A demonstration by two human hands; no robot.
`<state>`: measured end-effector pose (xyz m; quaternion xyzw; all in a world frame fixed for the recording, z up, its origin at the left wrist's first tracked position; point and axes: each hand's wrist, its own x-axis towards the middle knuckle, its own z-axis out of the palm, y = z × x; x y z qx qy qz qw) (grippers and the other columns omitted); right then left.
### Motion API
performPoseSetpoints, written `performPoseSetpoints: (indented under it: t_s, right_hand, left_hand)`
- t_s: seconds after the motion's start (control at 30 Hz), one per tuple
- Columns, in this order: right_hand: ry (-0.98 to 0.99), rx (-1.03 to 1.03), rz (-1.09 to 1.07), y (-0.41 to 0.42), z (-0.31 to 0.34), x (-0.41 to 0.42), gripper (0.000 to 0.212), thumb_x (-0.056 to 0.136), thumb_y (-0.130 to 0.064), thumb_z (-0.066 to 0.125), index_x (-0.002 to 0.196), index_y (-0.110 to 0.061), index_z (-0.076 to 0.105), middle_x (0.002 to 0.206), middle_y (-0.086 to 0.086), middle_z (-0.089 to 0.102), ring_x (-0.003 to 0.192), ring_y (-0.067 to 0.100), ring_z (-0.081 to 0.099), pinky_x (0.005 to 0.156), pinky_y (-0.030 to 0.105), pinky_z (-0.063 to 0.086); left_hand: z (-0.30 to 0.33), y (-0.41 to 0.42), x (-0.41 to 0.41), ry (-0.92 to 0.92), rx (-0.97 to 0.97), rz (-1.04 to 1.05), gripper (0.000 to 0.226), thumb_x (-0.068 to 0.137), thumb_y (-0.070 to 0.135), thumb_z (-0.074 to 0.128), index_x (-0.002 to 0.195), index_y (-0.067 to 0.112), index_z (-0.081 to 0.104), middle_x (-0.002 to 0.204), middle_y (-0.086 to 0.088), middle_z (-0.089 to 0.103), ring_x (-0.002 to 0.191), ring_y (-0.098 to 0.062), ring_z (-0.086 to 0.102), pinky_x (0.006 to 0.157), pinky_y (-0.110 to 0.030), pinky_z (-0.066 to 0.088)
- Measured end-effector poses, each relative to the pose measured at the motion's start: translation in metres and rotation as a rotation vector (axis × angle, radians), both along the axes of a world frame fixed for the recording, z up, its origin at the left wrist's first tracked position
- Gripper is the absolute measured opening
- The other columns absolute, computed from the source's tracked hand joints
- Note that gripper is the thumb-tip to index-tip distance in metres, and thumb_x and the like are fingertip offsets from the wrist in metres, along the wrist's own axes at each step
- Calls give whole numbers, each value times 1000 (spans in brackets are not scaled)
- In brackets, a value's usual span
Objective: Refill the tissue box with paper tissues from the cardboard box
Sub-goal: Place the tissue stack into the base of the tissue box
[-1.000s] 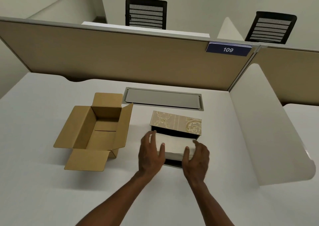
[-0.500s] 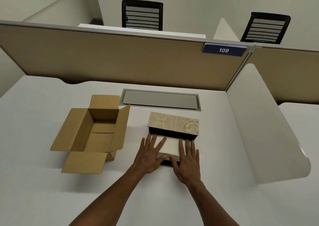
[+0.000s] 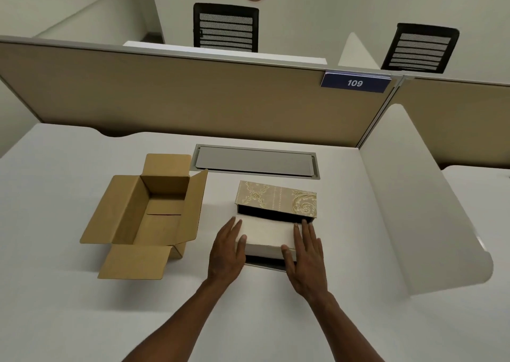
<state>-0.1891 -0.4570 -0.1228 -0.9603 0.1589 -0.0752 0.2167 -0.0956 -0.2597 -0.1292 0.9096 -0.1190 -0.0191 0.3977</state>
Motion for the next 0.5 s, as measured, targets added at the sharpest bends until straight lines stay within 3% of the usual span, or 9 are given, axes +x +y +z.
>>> performPoseSetpoints:
  t_s: [0.1, 0.17, 0.27, 0.37, 0.43, 0.5]
  right_hand:
    - [-293, 36, -124, 2, 16, 1, 48, 102, -36, 46, 138, -10, 62, 148, 9, 56, 139, 27, 50, 112, 48, 45]
    - [-449, 19, -179, 0, 29, 10, 37, 99, -30, 51, 128, -12, 67, 129, 7, 65, 122, 25, 58, 99, 47, 53]
    - [-433, -16, -130, -6, 53, 38, 38, 97, -22, 59, 133, -11, 64, 137, 10, 59, 131, 28, 52, 105, 47, 49]
    - [-131, -115, -27, -18, 72, 73, 60, 100, -36, 56, 153, -13, 43, 165, 13, 31, 156, 33, 20, 125, 51, 21]
    - [90, -191, 46, -27, 78, 93, 71, 102, -51, 44, 161, -16, 25, 171, 10, 12, 159, 32, 1, 126, 52, 5]
    - [238, -217, 105, -33, 78, 108, 76, 102, -58, 37, 162, -17, 17, 172, 9, 8, 159, 32, -4, 126, 55, 0]
  left_hand:
    - [0, 2, 0, 148, -120, 171, 52, 98, 40, 56, 146, 21, 48, 154, -3, 47, 140, -23, 45, 110, -38, 42]
    - [0, 3, 0, 205, -160, 200, 56, 96, 45, 57, 146, 22, 48, 152, -3, 49, 138, -24, 48, 110, -42, 45]
    - [-1, 3, -4, 292, -219, 217, 60, 94, 48, 59, 147, 23, 46, 150, -6, 51, 135, -27, 51, 107, -46, 49]
    - [-2, 0, -7, 351, -205, 144, 65, 95, 46, 59, 152, 23, 39, 153, -7, 48, 136, -29, 50, 107, -46, 49]
    - [-1, -1, -6, 359, -173, 126, 65, 96, 46, 56, 154, 24, 35, 153, -7, 47, 137, -30, 49, 108, -46, 48]
    - [1, -2, -4, 369, -155, 129, 63, 97, 46, 54, 154, 26, 34, 153, -8, 47, 137, -30, 49, 108, -46, 48]
